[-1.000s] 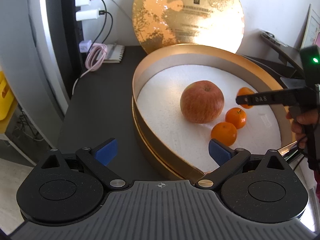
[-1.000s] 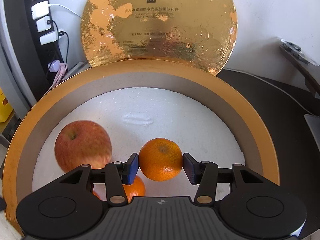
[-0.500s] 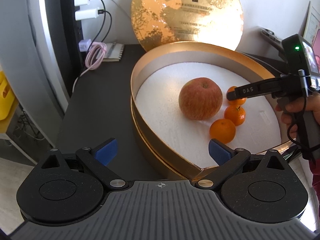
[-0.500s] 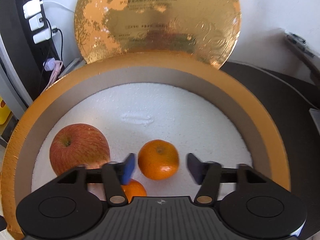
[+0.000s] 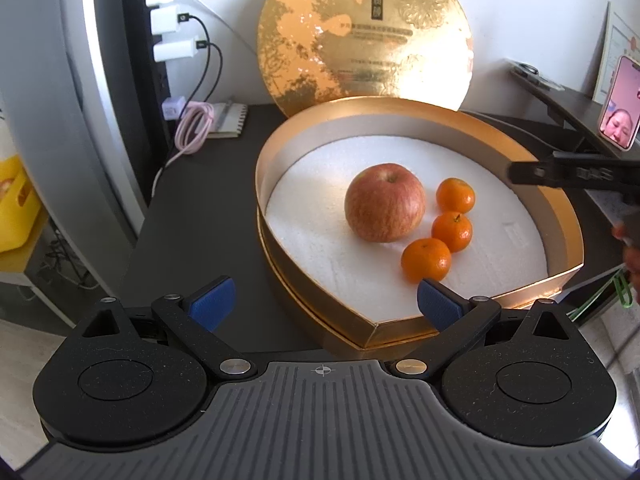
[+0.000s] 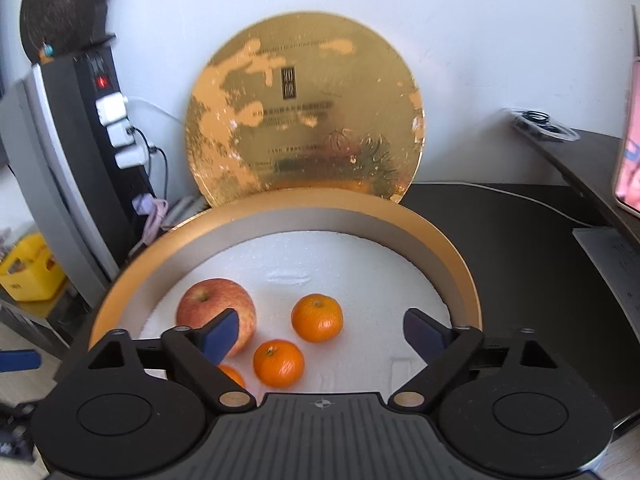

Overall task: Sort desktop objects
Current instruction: 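Lift the open right gripper out of the box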

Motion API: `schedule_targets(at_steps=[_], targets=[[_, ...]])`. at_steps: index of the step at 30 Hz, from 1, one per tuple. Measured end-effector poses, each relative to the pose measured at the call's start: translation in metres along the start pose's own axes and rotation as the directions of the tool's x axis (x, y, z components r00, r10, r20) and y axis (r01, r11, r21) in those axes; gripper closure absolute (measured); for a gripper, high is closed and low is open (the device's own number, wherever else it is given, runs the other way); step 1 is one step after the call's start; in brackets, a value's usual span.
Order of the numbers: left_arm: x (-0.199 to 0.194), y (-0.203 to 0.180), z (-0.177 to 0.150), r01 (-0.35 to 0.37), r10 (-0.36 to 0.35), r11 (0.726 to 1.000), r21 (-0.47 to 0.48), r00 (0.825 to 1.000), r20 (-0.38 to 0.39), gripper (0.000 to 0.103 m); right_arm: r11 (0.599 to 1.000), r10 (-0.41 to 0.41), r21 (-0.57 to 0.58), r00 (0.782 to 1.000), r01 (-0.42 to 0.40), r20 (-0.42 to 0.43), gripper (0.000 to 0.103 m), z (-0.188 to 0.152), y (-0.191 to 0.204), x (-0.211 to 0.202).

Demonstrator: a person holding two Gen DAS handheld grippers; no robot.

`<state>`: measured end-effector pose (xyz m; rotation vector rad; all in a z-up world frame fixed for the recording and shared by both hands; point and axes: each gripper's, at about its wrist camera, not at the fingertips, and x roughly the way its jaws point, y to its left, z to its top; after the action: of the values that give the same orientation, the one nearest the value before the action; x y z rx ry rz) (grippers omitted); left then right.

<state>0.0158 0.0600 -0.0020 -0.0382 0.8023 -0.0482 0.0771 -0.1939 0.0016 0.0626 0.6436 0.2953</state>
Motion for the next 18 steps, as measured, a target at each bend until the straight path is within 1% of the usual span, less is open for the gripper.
schedule_targets(at_steps=[3, 7, 18], targets=[[-0.002, -0.005, 0.001, -0.035, 0.035, 0.999, 0.005, 0.999, -0.003, 0.003, 1.000, 0.013, 0.010, 1.000, -0.013, 0.016, 0.007, -0.007, -0.001, -0.012], [-0.005, -0.012, 0.002, -0.071, 0.071, 0.997, 0.018, 0.997, -0.002, 0.003, 1.000, 0.020, 0.021, 0.999, -0.021, 0.029, 0.006, -0.014, -0.004, -0.020], [-0.004, -0.017, 0.004, -0.095, 0.095, 0.995, 0.028, 0.995, 0.002, 0.002, 0.999, 0.021, 0.032, 1.000, -0.021, 0.016, 0.006, -0.023, -0.009, -0.023]])
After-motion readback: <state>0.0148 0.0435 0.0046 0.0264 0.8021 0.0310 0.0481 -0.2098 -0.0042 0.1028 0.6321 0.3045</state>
